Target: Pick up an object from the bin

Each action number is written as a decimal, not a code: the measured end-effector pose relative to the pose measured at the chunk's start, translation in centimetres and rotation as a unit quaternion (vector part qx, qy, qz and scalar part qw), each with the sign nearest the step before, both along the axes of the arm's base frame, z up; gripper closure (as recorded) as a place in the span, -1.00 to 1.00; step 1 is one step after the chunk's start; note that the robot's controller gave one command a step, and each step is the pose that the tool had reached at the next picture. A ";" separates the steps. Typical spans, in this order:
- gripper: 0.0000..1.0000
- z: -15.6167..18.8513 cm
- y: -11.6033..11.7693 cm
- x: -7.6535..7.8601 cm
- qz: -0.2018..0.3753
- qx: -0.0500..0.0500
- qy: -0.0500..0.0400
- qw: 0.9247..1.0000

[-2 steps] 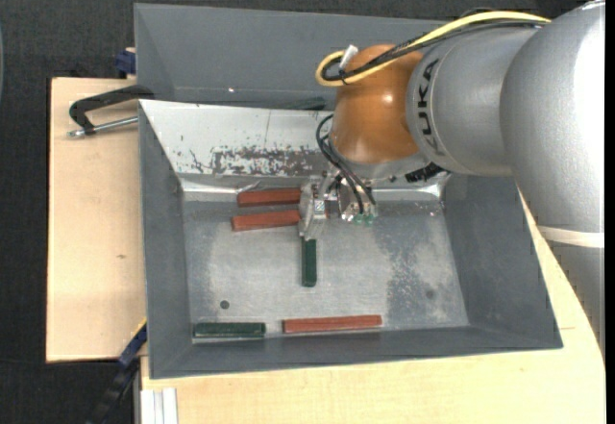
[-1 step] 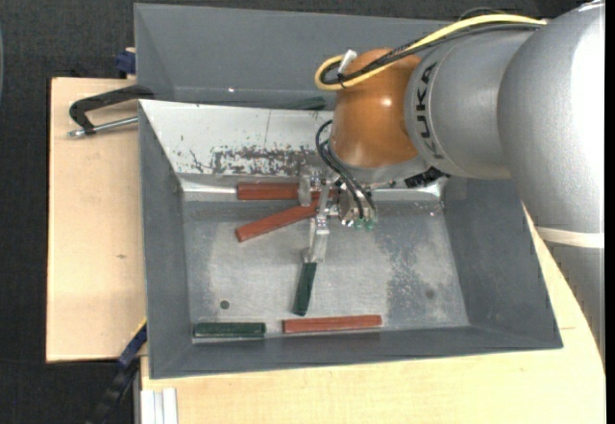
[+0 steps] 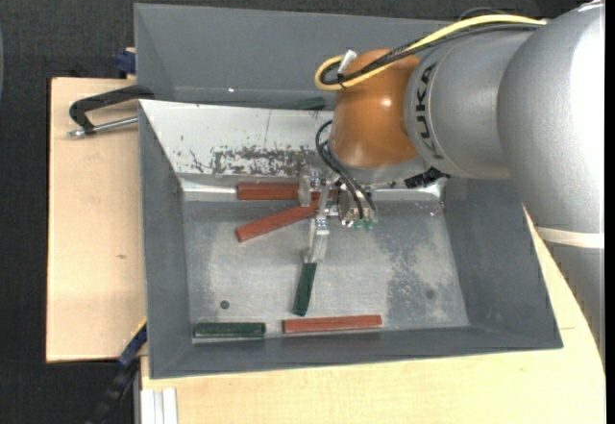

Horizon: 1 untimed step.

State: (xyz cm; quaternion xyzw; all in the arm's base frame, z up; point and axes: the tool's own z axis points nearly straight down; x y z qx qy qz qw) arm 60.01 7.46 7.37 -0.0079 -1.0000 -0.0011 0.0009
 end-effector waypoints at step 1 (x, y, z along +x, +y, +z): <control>-1.00 -0.1 2.3 -0.5 0.113 -0.002 -0.002 0.994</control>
Offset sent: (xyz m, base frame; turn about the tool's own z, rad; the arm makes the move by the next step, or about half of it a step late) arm -0.0100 0.0610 -0.0015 -0.6276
